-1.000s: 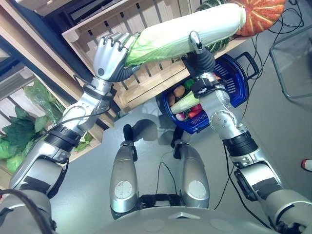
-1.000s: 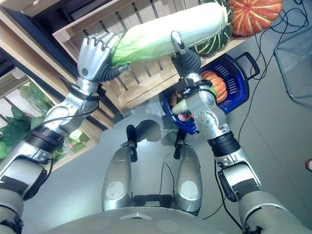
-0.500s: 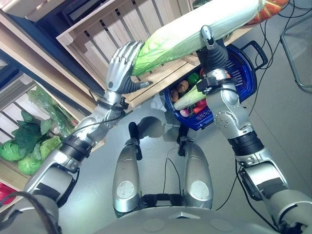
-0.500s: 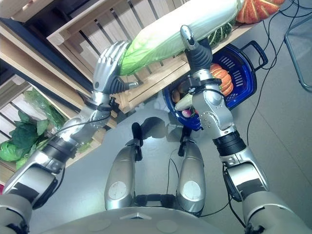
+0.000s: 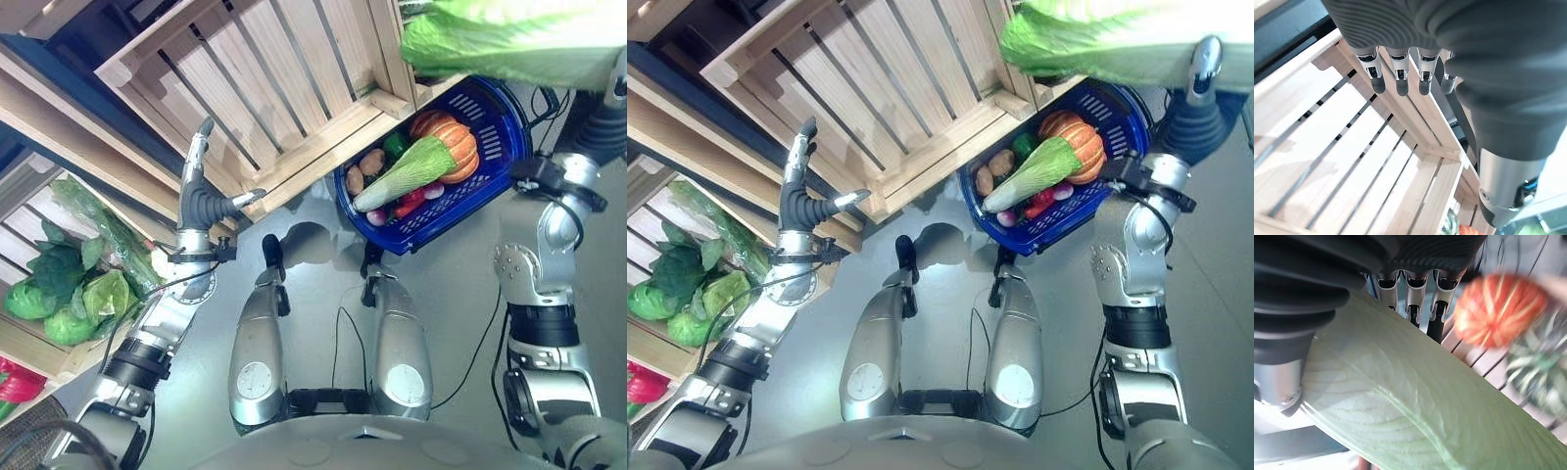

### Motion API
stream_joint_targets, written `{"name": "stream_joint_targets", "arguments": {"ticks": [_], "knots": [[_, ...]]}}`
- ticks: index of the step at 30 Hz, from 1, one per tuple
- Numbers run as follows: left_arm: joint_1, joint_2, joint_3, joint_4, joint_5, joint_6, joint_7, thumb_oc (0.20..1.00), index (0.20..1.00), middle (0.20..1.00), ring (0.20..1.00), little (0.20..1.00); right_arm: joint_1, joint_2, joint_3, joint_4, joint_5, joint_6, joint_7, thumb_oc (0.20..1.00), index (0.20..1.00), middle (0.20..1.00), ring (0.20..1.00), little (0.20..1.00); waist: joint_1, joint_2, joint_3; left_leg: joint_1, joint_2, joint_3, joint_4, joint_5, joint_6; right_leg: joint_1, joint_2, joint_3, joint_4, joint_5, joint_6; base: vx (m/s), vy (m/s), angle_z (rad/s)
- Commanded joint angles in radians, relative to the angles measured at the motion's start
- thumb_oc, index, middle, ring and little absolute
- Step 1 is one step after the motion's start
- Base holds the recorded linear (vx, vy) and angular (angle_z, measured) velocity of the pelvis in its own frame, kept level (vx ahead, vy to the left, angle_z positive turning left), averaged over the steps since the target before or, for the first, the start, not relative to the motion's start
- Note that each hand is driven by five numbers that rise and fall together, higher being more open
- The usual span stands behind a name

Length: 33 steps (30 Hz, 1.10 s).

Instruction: Pick up fruits and vegetables into the basket

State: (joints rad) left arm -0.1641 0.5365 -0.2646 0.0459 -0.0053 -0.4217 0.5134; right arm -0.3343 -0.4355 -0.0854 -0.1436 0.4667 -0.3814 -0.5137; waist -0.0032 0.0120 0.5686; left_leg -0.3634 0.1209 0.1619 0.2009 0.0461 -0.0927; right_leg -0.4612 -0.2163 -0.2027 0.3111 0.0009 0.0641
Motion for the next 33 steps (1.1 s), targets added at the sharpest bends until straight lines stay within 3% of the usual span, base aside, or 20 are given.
{"name": "stream_joint_targets", "arguments": {"ticks": [1, 6, 10, 21, 30, 33], "knots": [[0.040, 0.008, 0.048, -0.123, -0.062, -0.085, -0.051, 1.000, 1.000, 1.000, 1.000, 1.000, -0.003, -0.072, -0.080, -0.110, -0.117, -0.050, -0.079, 0.200, 0.200, 0.200, 0.200, 0.200, -0.027, -0.001, -0.049, -0.044, 0.002, 0.022, 0.085, -0.068, 0.007, 0.036, -0.019, -0.021, -0.013, 0.003, 0.051, -0.05, -0.083, -0.03], [0.063, 0.006, 0.007, -0.164, -0.174, -0.086, -0.215, 1.000, 1.000, 1.000, 1.000, 1.000, 0.040, -0.107, -0.083, -0.038, -0.184, 0.031, -0.190, 0.200, 0.200, 0.200, 0.200, 0.200, -0.034, 0.009, -0.049, -0.088, 0.007, 0.023, 0.081, -0.056, 0.007, -0.016, -0.010, -0.017, 0.002, 0.005, 0.049, -0.04, -0.073, -0.01], [0.069, 0.007, -0.051, -0.178, -0.209, -0.064, -0.307, 1.000, 1.000, 1.000, 1.000, 1.000, 0.039, -0.129, -0.061, 0.023, -0.183, 0.075, -0.215, 0.200, 0.200, 0.200, 0.200, 0.200, -0.036, 0.020, -0.049, -0.109, 0.010, 0.030, 0.076, -0.049, 0.009, -0.044, -0.008, -0.018, 0.006, 0.009, 0.049, -0.02, -0.056, -0.03], [0.000, 0.037, -0.214, -0.046, -0.194, 0.027, -0.210, 1.000, 1.000, 1.000, 1.000, 1.000, -0.140, -0.261, 0.052, 0.340, -0.092, 0.229, -0.152, 0.200, 0.200, 0.200, 0.200, 0.200, -0.009, 0.074, -0.049, -0.205, 0.010, 0.026, 0.093, -0.035, 0.006, -0.158, -0.012, -0.021, 0.066, -0.009, 0.044, 0.00, -0.013, -0.01], [-0.041, 0.052, -0.288, 0.000, -0.216, 0.032, -0.209, 1.000, 1.000, 1.000, 1.000, 1.000, -0.310, -0.299, 0.139, 0.647, -0.017, 0.313, -0.073, 0.200, 0.200, 0.200, 0.200, 0.200, 0.027, 0.129, -0.049, -0.285, -0.004, 0.012, 0.106, -0.022, 0.007, -0.254, -0.024, -0.024, 0.109, -0.015, 0.035, 0.01, -0.006, 0.04], [-0.056, 0.057, -0.313, 0.005, -0.224, 0.028, -0.212, 1.000, 1.000, 1.000, 1.000, 1.000, -0.384, -0.306, 0.170, 0.780, 0.041, 0.339, -0.002, 0.200, 0.200, 0.200, 0.200, 0.200, 0.045, 0.152, -0.049, -0.318, -0.011, 0.005, 0.116, -0.020, 0.009, -0.290, -0.034, -0.029, 0.130, -0.018, 0.032, 0.01, -0.030, 0.08]]}}
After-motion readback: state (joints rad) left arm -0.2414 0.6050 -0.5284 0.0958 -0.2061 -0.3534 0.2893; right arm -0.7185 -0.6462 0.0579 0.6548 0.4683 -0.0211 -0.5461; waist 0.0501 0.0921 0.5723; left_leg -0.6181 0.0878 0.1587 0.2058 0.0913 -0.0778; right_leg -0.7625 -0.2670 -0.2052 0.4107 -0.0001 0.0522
